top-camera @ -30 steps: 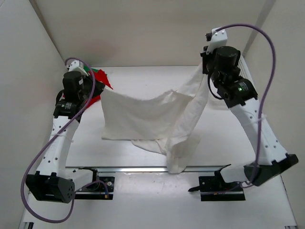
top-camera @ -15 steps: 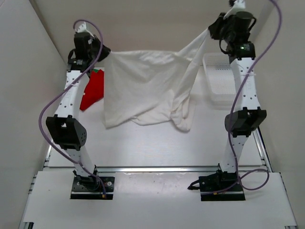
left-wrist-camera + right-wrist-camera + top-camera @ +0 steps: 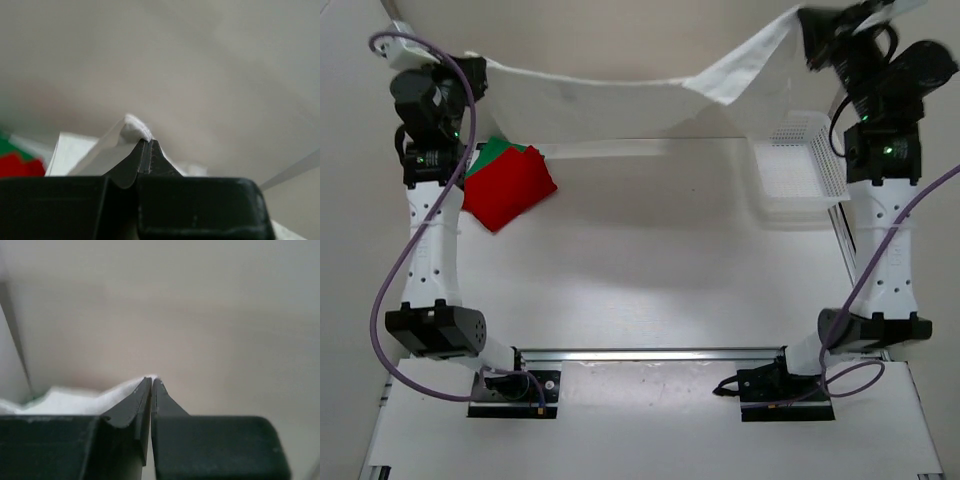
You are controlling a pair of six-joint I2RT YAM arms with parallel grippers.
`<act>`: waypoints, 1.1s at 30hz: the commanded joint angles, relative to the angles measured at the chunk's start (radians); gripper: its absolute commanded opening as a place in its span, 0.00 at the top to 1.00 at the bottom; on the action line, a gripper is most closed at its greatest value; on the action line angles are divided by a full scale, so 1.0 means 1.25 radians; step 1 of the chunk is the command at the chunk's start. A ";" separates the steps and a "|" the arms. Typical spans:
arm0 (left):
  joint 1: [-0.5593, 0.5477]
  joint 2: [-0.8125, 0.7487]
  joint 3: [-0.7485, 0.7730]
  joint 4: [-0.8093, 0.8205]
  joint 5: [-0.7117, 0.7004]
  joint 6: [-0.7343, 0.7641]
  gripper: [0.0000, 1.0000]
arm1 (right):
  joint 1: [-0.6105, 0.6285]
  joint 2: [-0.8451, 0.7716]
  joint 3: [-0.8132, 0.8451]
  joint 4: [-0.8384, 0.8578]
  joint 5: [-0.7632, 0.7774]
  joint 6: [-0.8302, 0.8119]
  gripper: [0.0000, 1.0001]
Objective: Fold and stack the t-shirts
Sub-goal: Flatten out the tshirt, then fold the flattened tshirt in 1/3 of the way
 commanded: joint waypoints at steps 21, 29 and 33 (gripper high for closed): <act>0.064 -0.752 -1.226 -0.112 0.012 0.059 1.00 | 0.328 -0.882 -1.117 -0.588 0.246 0.209 1.00; 0.060 -0.738 -1.124 -0.215 0.038 0.069 1.00 | 0.678 -0.915 -1.126 -0.747 0.549 0.463 1.00; 0.068 -0.648 -1.117 -0.155 0.019 0.063 1.00 | 0.732 -0.797 -1.119 -0.654 0.659 0.408 1.00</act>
